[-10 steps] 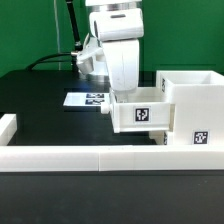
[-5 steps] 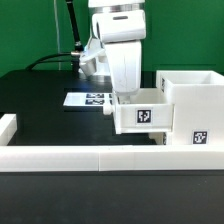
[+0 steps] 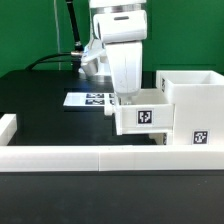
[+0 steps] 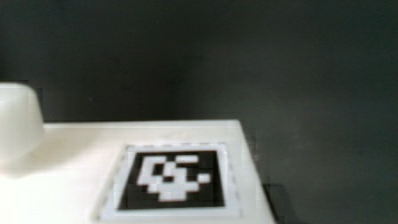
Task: Assemble drawer
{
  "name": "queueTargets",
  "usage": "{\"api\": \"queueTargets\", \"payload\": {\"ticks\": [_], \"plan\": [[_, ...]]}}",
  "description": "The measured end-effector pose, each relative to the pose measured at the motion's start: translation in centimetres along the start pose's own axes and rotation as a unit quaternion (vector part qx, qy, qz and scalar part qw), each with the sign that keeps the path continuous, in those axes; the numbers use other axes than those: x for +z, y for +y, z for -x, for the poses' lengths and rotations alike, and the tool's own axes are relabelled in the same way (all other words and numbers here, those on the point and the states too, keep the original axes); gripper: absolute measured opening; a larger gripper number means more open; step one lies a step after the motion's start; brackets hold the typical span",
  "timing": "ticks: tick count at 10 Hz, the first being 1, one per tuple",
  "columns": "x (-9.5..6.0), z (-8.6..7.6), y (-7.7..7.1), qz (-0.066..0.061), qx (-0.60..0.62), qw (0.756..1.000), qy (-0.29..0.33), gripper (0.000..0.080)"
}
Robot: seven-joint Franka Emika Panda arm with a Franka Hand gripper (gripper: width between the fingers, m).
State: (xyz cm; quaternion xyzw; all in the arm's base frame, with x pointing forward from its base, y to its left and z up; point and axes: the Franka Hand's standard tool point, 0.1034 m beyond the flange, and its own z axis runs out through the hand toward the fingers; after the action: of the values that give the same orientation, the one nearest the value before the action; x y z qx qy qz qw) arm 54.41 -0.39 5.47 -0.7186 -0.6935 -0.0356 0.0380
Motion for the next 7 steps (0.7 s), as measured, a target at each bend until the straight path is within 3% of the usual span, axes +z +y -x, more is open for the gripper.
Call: {"api": "queueTargets", "payload": {"ticks": [7], "plan": [[0.01, -1.36, 0.01, -0.004, -0.015, 1.000, -0.001, 0.0044]]}}
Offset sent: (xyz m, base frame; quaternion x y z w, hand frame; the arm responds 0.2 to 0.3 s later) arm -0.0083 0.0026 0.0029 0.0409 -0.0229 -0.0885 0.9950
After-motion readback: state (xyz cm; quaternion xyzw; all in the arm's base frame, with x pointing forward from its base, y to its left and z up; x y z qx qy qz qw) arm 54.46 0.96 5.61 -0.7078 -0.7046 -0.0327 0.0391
